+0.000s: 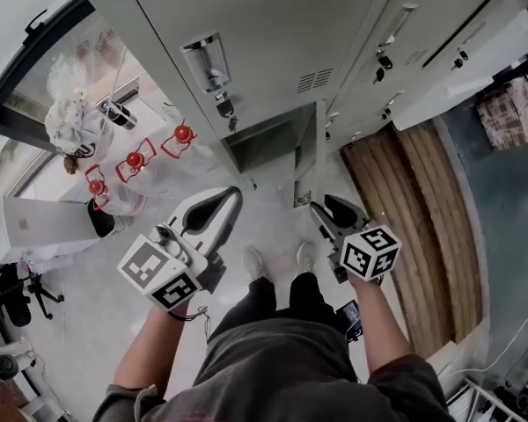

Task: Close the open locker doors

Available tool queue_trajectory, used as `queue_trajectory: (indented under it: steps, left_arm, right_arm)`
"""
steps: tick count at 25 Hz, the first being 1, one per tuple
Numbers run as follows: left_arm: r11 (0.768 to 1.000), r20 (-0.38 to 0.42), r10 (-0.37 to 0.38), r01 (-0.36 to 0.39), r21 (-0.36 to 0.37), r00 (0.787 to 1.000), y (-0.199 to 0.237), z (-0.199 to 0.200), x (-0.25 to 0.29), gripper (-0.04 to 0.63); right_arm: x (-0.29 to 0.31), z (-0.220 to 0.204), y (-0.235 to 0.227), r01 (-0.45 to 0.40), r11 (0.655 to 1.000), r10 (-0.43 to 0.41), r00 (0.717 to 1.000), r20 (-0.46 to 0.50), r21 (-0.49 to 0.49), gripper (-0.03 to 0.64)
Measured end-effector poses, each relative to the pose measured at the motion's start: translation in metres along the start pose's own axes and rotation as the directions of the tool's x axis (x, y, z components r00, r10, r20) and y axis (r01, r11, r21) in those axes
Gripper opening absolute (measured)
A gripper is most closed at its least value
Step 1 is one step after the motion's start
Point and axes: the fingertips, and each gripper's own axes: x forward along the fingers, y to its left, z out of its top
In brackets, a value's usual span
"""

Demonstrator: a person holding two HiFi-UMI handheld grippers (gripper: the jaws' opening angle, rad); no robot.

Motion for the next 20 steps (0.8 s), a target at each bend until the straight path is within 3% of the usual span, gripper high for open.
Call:
queue_trajectory:
  steps: [20]
  left_arm:
    - [0.999,0.022,0.050,-0.050,-0.002,0.999,0.040,0.012,-0.045,0.008]
  right_arm:
    - [0.052,0.008,0.044,-0.085,0.994,0.085,0.996,0.006,0.066,0.130]
